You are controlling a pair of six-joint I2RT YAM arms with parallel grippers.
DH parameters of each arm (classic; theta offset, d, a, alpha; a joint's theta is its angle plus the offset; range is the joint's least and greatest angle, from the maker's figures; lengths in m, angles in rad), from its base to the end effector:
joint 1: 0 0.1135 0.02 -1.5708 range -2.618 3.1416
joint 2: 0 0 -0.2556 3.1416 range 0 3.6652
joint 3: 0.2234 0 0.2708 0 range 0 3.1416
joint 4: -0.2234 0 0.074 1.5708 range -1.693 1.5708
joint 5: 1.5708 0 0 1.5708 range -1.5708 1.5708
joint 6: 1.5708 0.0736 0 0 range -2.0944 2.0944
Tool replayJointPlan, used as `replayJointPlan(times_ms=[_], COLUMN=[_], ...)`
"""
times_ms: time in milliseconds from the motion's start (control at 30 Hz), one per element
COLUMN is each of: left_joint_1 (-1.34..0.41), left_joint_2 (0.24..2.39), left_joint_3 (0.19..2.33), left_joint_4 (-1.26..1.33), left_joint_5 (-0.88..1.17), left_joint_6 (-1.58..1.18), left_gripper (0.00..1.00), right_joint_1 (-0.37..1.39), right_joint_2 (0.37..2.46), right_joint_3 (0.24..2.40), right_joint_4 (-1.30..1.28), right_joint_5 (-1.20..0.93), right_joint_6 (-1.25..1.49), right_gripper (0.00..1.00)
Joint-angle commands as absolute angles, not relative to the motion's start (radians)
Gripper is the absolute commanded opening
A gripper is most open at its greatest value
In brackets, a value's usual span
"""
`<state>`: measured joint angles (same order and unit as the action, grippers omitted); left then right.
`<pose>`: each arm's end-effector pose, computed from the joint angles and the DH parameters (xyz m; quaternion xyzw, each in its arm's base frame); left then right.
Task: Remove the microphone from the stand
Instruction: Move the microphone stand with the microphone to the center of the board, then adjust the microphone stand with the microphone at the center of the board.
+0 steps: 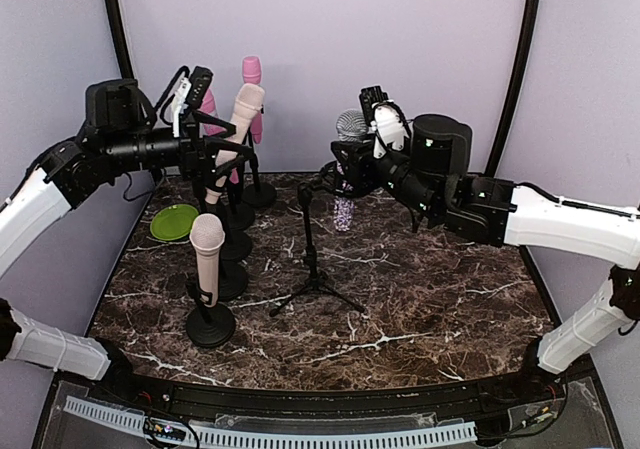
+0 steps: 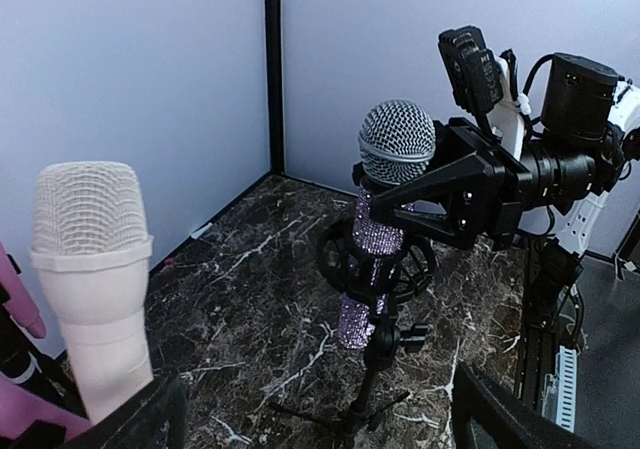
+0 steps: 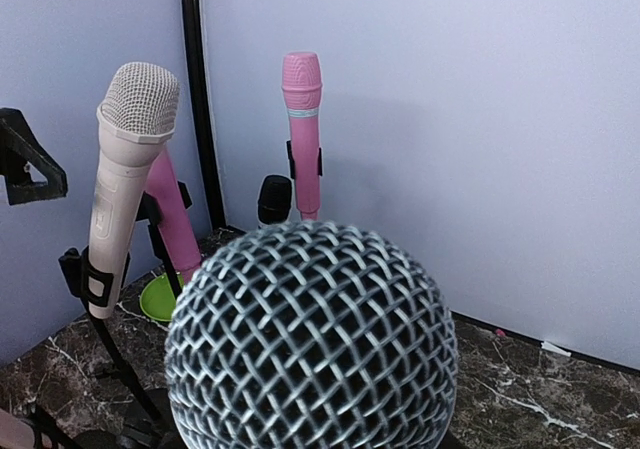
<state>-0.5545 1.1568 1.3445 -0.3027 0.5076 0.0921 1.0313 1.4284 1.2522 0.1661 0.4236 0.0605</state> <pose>0.2386 -0.1899 0.4399 0.3880 0.6321 -0.3300 0.5839 0.2290 0.3236 0.3779 -0.1933 0.6835 0.2294 0.6654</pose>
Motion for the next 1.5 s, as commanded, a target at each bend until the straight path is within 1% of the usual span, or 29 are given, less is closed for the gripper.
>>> replayJointPlan(times_ms=[0,233,633,1033,1233,1300,1367,1400,1433,1467], left_joint_1=[-0.63,-0.699,-0.759,-0.806,-0.828,-0.831,-0.834,-0.835,-0.835,-0.836], left_joint_2=[1.268,1.4,1.453,1.466,1.47,1.471,1.47,1.469,1.467,1.465], left_joint_3=[1.434,1.491,1.496,1.49,1.483,1.483,1.481,1.479,1.476,1.472], left_joint_4=[-0.379,-0.399,-0.397,-0.391,-0.382,-0.38,-0.378,-0.376,-0.372,-0.37], left_joint_5=[0.516,0.508,0.507,0.352,0.325,0.321,0.32,0.319,0.319,0.319], left_joint_6=[0.124,0.128,0.131,0.147,0.157,0.16,0.162,0.162,0.16,0.161], left_gripper=[0.94,0.94,0.98,0.98,0.89,0.84,0.77,0.75,0.71,0.69], right_joint_1=[1.011,1.011,1.011,1.011,1.01,1.011,1.01,1.01,1.011,1.01], right_joint_2=[1.382,1.372,1.363,1.376,1.377,1.378,1.379,1.379,1.378,1.379], right_joint_3=[1.23,1.167,1.144,1.151,1.149,1.149,1.148,1.148,1.147,1.147], right_joint_4=[0.31,0.339,0.362,0.364,0.364,0.365,0.364,0.365,0.364,0.363], right_joint_5=[0.345,0.315,0.304,0.306,0.314,0.316,0.316,0.317,0.318,0.32], right_joint_6=[0.048,0.062,0.07,0.083,0.084,0.086,0.087,0.088,0.088,0.087], right_gripper=[0.09,0.11,0.12,0.13,0.13,0.13,0.13,0.13,0.14,0.14])
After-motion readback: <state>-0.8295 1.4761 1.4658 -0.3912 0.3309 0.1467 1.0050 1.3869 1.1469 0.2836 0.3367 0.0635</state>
